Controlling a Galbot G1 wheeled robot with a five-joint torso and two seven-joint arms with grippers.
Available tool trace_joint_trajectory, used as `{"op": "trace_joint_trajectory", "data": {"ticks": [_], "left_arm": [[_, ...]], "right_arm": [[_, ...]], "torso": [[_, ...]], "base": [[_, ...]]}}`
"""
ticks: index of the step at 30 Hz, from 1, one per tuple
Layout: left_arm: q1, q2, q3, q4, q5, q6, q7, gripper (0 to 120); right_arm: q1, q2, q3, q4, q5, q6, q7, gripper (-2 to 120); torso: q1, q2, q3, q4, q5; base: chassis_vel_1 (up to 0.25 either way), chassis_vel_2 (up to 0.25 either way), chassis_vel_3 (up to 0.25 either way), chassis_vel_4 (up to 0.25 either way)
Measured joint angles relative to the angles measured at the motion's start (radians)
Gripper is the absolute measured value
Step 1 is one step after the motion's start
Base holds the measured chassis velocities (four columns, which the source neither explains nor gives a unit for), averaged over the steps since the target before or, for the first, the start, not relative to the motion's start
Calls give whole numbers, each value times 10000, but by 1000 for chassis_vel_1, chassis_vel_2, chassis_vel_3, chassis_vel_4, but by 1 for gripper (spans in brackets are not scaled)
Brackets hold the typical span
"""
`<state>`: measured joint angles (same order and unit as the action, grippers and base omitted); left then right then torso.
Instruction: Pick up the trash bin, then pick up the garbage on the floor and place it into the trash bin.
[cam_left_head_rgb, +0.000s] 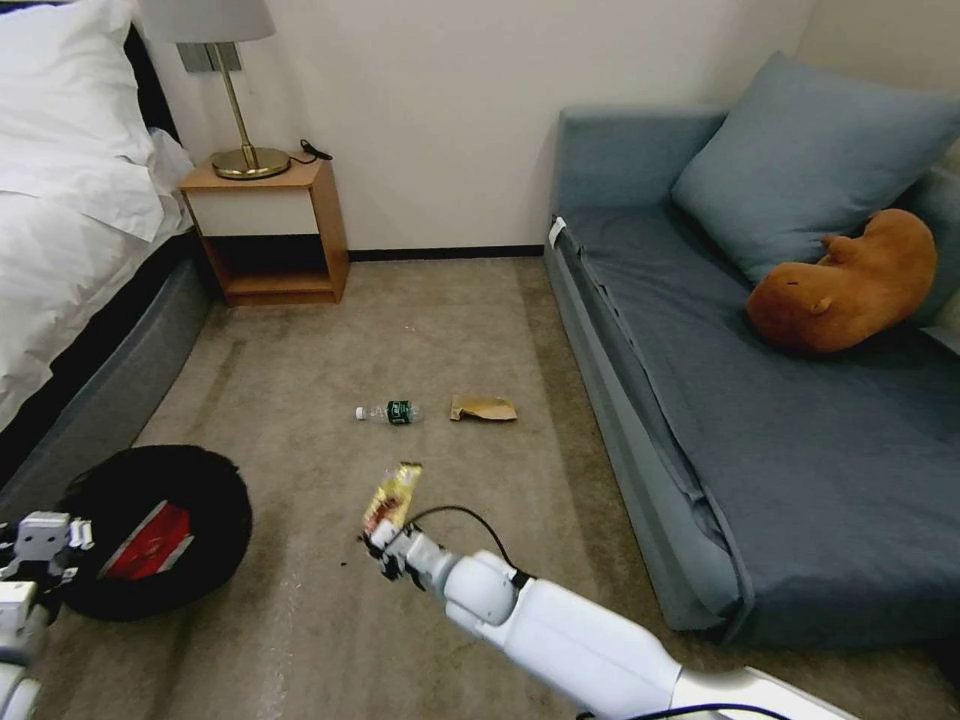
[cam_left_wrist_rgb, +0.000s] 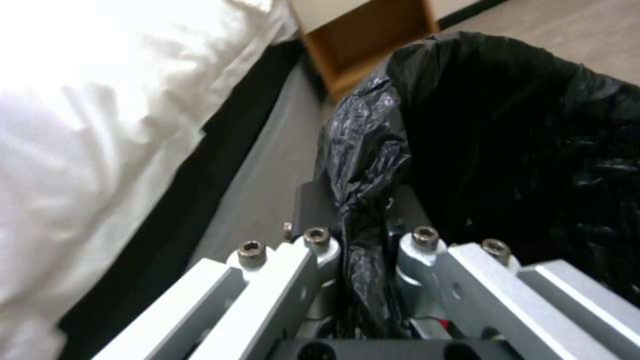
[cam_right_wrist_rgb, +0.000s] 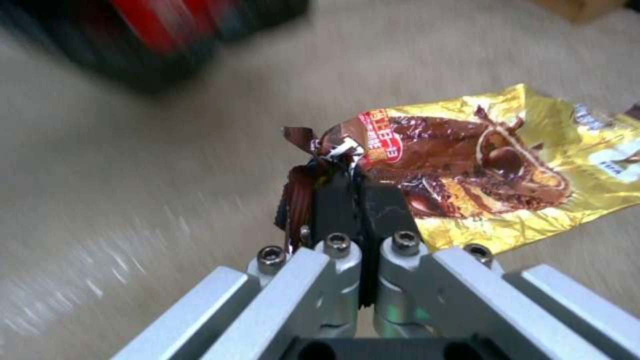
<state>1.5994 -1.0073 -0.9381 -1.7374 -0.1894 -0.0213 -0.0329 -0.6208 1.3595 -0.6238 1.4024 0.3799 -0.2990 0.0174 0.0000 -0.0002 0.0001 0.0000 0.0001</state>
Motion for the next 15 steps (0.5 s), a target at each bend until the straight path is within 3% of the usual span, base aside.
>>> {"op": "trace_joint_trajectory", "data": {"ticks": [2,8,11,15], "left_arm": [[-331,-35,410,-58,-26,-140,18,5],[-672,-70,869,-121,-155,-343,76,5],[-1092,-133,1406,-84,-281,-444,93,5],[-1378,-156,1813,41,-317,-448,81,5]], "right_arm": [[374,-100,-8,828,1073,-93,-37,0],[776,-127,62,1759,2501,-301,-46,0],[1127,-129,272,2862,5186,-740,109,0],[1198,-151,430,3530,6891,-1070,220,0]], "torso": [[0,0,0,0,-1],[0,0,0,-1,1],[0,1,0,0,1],[0,1,0,0,-2]], "base": [[0,0,0,0],[0,0,0,0],[0,0,0,0],[0,0,0,0]]}}
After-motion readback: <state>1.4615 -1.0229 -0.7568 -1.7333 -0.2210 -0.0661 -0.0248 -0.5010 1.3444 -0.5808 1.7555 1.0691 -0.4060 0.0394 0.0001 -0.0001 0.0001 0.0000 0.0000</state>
